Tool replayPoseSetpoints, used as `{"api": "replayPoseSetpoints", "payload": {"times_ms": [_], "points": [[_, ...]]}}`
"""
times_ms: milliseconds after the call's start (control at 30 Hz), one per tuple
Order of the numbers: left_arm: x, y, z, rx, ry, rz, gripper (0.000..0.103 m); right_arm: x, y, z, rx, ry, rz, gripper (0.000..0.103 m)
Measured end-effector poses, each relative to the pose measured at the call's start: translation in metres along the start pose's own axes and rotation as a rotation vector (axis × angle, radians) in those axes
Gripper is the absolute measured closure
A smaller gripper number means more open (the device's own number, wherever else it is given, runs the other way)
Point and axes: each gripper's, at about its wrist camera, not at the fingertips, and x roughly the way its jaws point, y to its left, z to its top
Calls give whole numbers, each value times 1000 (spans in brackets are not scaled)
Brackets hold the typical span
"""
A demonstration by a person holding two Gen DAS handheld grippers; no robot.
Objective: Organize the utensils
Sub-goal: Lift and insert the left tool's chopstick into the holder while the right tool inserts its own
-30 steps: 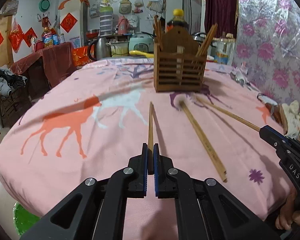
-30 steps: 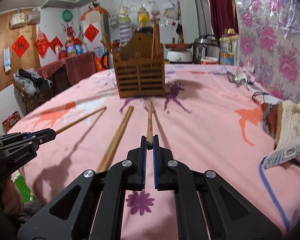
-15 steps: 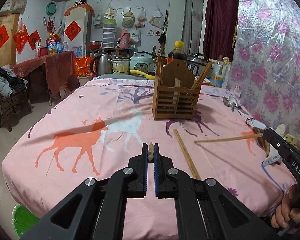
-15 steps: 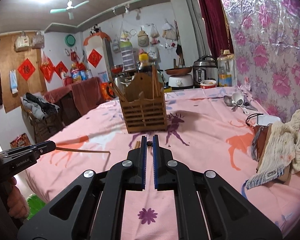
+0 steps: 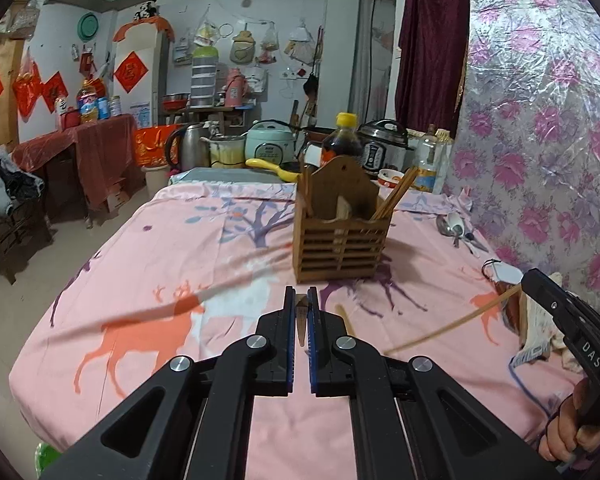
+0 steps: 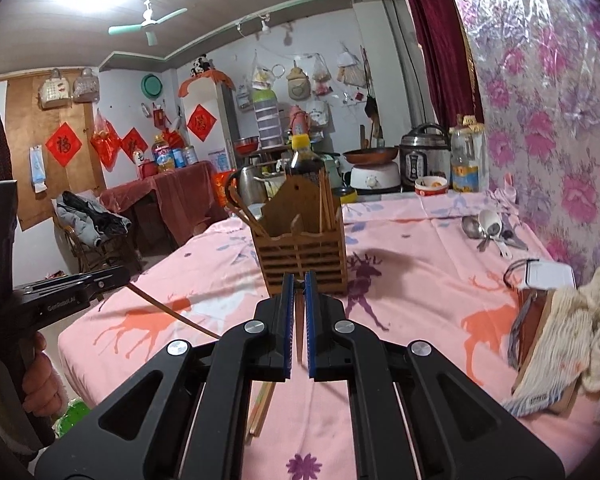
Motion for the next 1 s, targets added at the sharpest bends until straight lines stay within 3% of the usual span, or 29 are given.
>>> {"api": "replayPoseSetpoints", "payload": {"times_ms": [467,667,1000], "points": [[30,-17,39,32,10,-60,97,23,-3,28,-11,-9,5,97],[38,-18,67,41,-17,-72,97,44,8,66,-43,-47,35,97],[54,-20,149,25,-138,-75,97,73,32,147,-123,-207,19,97]]}}
